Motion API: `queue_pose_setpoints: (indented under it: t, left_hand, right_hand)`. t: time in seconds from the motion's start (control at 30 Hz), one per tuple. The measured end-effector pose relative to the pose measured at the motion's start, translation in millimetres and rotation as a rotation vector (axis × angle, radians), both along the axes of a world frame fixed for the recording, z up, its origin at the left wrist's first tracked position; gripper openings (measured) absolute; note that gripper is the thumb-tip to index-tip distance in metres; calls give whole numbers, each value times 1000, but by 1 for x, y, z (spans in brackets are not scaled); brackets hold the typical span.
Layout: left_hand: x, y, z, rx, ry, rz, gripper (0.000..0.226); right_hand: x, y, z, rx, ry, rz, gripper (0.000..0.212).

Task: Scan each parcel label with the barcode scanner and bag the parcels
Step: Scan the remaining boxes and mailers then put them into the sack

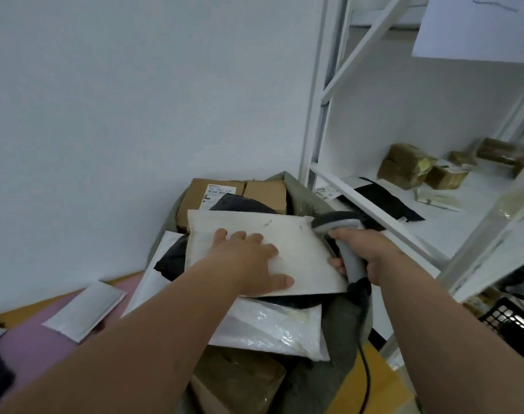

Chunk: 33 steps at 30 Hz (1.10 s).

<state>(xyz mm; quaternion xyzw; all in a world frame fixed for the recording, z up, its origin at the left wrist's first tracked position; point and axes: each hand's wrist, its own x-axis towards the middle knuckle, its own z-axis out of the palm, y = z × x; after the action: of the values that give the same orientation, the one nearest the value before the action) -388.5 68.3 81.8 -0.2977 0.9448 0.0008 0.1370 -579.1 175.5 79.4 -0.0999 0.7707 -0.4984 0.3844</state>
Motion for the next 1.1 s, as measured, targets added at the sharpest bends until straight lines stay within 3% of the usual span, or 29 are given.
queue_pose_setpoints:
  t: [0.1,0.27,0.43,0.53,0.67,0.77,0.83,0.93,1.0,1.1]
  left_hand:
    - [-5,2,-4,-27,33,40,76]
    - [-12,9,-10,-36,60,85,73]
    - [-19,11,-20,-33,81,96,77]
    - [-25,9,-23,-5,51,82,83]
    - [-34,6,-29,23,-21,73,81]
    - [-33,0,-27,89,20,92,74]
    - [-28,-5,-18,123,115,133,65]
    - [-15,-18,-2,78,421,286,51]
    - [1,-33,8,41,634,462,42]
    - [33,-67,14,67,776,785,40]
  right_hand:
    - [-8,-3,-8,-31,-6,-12,40]
    - [-28,4,1,-198,-53,-204,24]
    - [-45,17,15,-264,10,-299,36]
    - [-36,18,29,-309,44,-251,35]
    - [-12,13,44,-411,156,-130,15]
    - [0,4,41,-315,204,50,15]
    - [1,-1,30,-196,213,120,17]
    - [2,-6,17,-106,250,118,21]
    - [5,-11,16,-78,284,119,21]
    - [7,-26,14,-18,393,161,26]
